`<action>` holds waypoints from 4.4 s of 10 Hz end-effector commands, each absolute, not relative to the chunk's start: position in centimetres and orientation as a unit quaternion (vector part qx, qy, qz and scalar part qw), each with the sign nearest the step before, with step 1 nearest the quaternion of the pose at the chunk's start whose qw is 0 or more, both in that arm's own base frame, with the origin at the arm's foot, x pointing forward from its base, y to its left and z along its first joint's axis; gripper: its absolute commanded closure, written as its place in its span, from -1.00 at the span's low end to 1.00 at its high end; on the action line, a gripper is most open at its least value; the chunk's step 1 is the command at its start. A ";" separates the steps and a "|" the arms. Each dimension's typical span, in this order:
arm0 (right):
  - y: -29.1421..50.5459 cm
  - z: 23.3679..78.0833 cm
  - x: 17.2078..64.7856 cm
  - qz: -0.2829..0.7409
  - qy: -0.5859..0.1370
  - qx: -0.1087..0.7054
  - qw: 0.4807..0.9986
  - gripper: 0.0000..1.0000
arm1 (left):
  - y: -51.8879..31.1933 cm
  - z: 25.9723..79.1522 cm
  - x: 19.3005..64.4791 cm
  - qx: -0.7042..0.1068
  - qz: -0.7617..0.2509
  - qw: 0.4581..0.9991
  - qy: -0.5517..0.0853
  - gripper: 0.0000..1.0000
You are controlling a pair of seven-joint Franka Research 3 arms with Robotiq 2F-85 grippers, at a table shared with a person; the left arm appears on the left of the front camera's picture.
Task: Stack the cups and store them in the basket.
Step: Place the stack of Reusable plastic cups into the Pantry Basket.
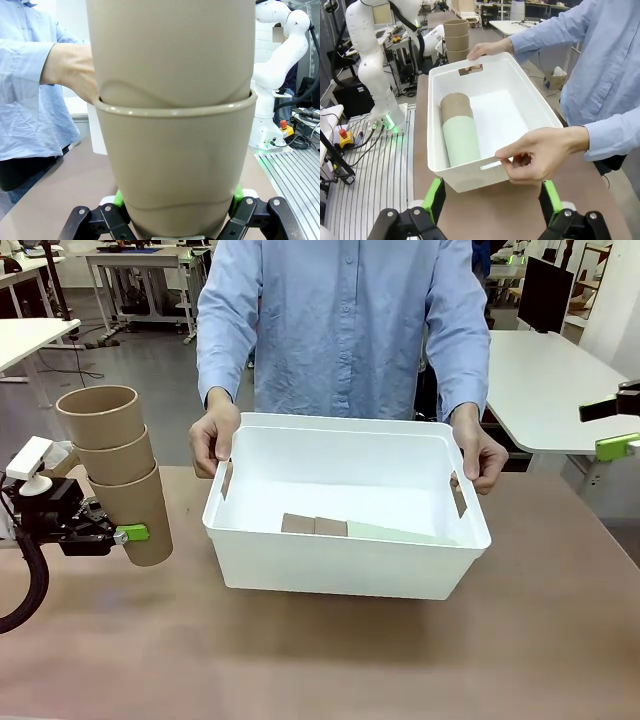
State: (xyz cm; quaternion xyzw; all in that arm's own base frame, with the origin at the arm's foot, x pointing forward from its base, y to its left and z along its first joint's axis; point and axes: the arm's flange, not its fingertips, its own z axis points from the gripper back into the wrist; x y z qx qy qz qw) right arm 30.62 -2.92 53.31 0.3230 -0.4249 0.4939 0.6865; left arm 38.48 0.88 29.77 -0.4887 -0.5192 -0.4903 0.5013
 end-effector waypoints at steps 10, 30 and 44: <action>-3.0 53.8 30.8 0.491 -0.428 0.329 0.684 -1.00 | 0.9 29.8 38.5 -0.489 -0.490 0.501 -0.519 -0.68; -3.0 53.8 30.8 0.491 -0.428 0.329 0.684 -1.00 | -23.0 52.1 38.1 -0.212 -0.589 0.721 -0.297 -0.68; -3.0 53.8 30.8 0.491 -0.428 0.329 0.684 -1.00 | -30.2 41.8 42.4 -0.111 -0.658 0.714 -0.211 -0.68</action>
